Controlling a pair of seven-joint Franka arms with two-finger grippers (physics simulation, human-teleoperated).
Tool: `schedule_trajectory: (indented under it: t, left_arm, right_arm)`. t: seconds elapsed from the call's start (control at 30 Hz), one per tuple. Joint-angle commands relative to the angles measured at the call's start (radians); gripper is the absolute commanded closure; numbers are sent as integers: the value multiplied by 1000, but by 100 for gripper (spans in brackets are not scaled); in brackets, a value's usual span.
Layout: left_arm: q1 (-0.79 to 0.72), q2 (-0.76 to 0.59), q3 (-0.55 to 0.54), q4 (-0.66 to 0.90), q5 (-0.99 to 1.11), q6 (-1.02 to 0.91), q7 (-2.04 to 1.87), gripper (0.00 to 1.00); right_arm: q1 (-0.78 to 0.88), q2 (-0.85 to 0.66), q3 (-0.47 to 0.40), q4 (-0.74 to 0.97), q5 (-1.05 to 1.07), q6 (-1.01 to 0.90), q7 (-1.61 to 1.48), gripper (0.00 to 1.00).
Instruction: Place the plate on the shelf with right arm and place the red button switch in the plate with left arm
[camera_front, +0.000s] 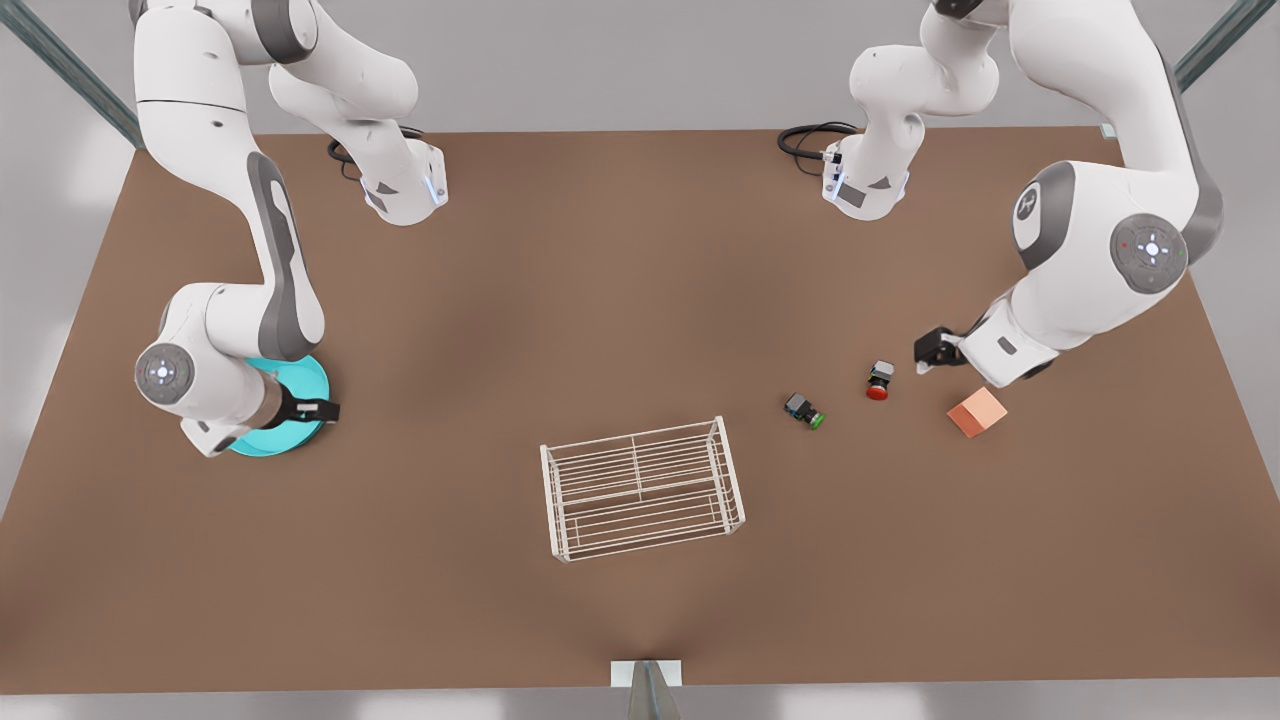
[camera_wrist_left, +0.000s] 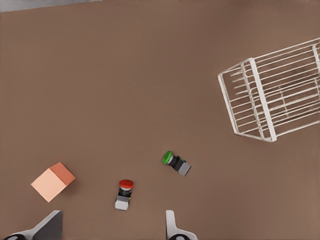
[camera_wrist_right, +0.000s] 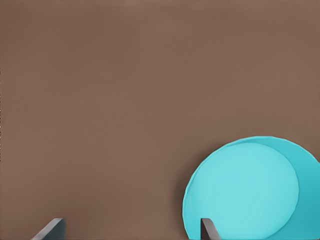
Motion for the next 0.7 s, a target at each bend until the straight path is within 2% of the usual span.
schedule_trajectory:
  t: [0.0,0.1,0.17,0.4,0.47,0.63,0.67]
  left_arm:
    - [0,-2,-1,-4,-3,64,10,0]
    - [12,-8,-3,-4,2,3,-1,0]
    - [12,1,-5,-10,12,-62,-55,0]
    - [15,-2,-1,-32,12,-86,-58,0]
    - [15,0,-1,-33,12,-86,-58,0]
    - [15,-2,-1,-41,12,-99,-59,0]
    - [15,-2,-1,-45,12,-99,-68,0]
  right_arm:
    - [0,-1,0,-1,2,78,-13,0]
    - [-56,10,0,-1,8,22,-43,0]
    - [-113,21,0,-8,31,25,-169,0]
    - [-251,59,5,-51,23,45,-514,0]
    - [-269,85,3,-38,15,110,-691,0]
    - [-331,108,14,-71,-127,332,-722,0]
    - [-403,110,77,-79,-130,355,-723,0]
